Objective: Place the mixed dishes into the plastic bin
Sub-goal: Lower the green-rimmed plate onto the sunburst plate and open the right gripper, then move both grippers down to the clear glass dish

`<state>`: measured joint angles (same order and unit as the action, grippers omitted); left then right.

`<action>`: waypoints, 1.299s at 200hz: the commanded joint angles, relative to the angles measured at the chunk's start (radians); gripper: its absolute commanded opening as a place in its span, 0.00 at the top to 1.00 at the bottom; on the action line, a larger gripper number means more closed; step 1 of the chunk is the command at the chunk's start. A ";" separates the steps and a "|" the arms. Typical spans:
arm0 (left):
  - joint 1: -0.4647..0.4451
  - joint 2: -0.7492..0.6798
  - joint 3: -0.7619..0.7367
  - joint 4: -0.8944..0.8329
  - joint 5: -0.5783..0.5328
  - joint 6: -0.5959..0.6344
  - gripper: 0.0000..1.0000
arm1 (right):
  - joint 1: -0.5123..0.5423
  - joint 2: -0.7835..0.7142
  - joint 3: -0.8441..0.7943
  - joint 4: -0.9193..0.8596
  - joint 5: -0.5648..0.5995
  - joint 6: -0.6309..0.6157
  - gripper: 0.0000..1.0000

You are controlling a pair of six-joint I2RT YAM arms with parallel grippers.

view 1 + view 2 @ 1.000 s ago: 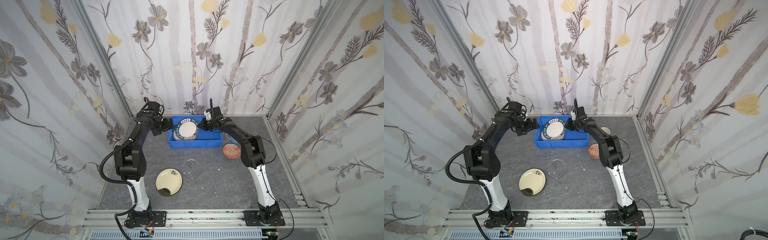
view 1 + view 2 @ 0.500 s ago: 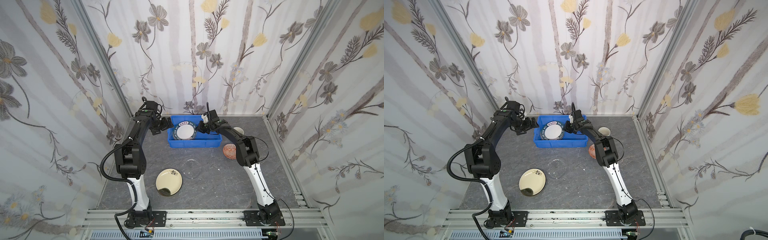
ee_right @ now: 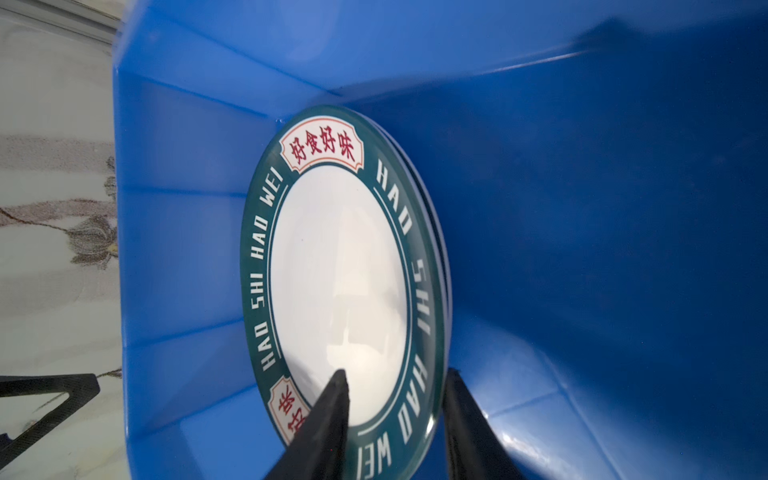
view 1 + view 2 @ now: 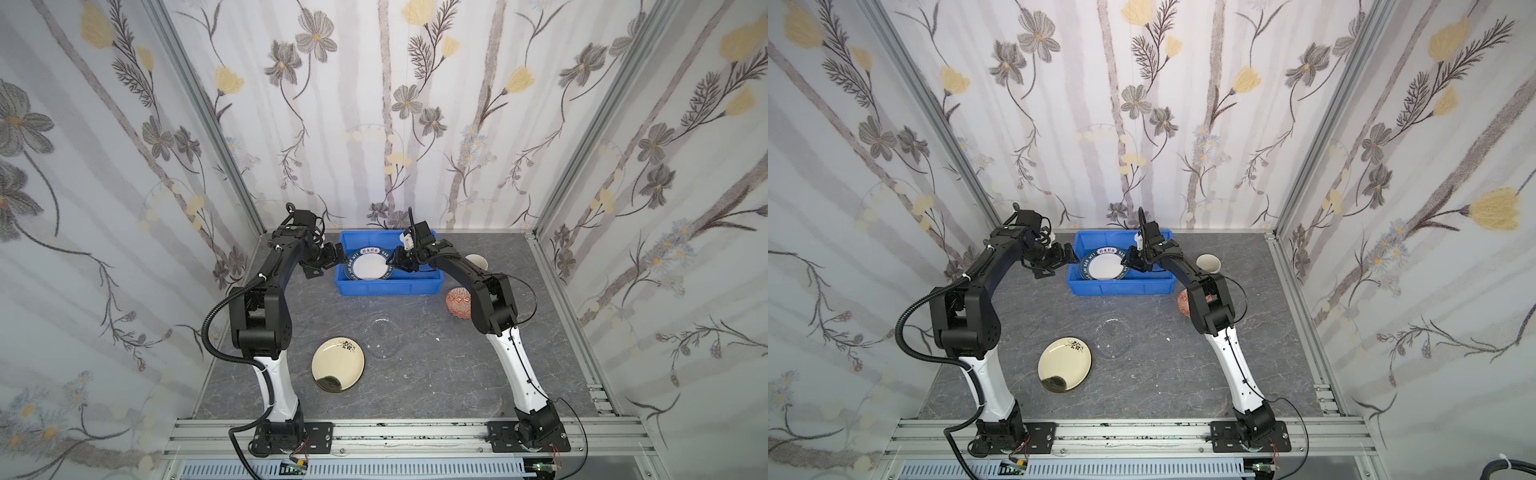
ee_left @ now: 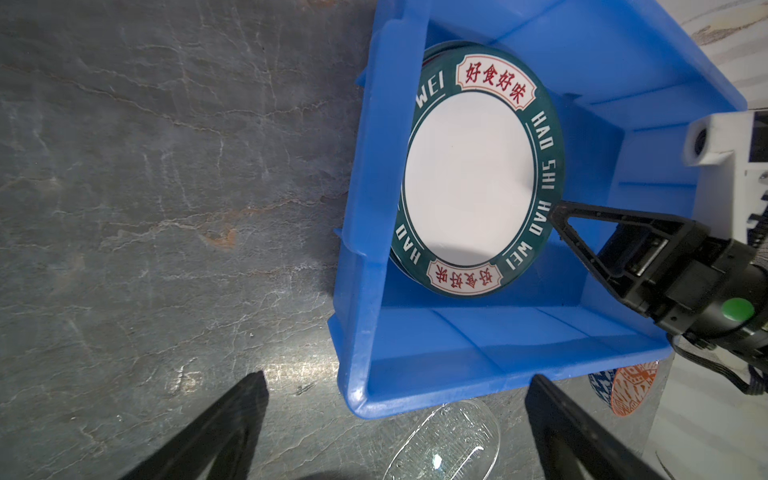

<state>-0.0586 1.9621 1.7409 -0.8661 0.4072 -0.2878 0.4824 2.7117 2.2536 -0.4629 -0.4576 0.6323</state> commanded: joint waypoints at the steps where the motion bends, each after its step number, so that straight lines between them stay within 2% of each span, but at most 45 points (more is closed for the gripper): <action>1: 0.002 -0.019 -0.021 0.033 0.012 -0.002 0.00 | 0.002 -0.020 0.010 -0.015 0.016 -0.031 0.58; 30: 0.002 -0.033 -0.044 0.045 0.019 -0.011 0.00 | 0.014 -0.026 0.011 -0.012 -0.001 -0.044 0.49; 55: 0.002 -0.050 -0.063 0.056 0.021 -0.020 0.00 | 0.016 -0.026 0.010 -0.012 -0.015 -0.052 0.48; 93: 0.001 -0.081 -0.086 0.053 0.012 -0.025 0.00 | -0.002 -0.075 0.011 -0.071 0.035 -0.101 0.48; 137: 0.002 -0.151 -0.188 0.056 -0.013 -0.004 0.00 | -0.003 -0.235 -0.017 -0.207 0.136 -0.218 0.54; 160: -0.002 -0.219 -0.278 0.069 -0.014 -0.014 0.03 | 0.015 -0.370 -0.178 -0.209 0.163 -0.247 0.58; 197: -0.049 -0.366 -0.481 0.112 -0.039 -0.062 0.03 | 0.049 -0.580 -0.451 -0.167 0.171 -0.282 0.58; 228: -0.121 -0.512 -0.635 0.095 -0.084 -0.141 0.03 | 0.085 -0.738 -0.689 -0.097 0.143 -0.259 0.58; 260: -0.237 -0.722 -0.783 0.048 -0.151 -0.249 0.03 | 0.150 -0.895 -0.952 0.003 0.122 -0.207 0.59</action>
<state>-0.2356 1.3579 1.0416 -0.7799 0.3237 -0.4263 0.5915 1.8992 1.4361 -0.5640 -0.3111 0.3851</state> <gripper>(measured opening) 0.964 0.416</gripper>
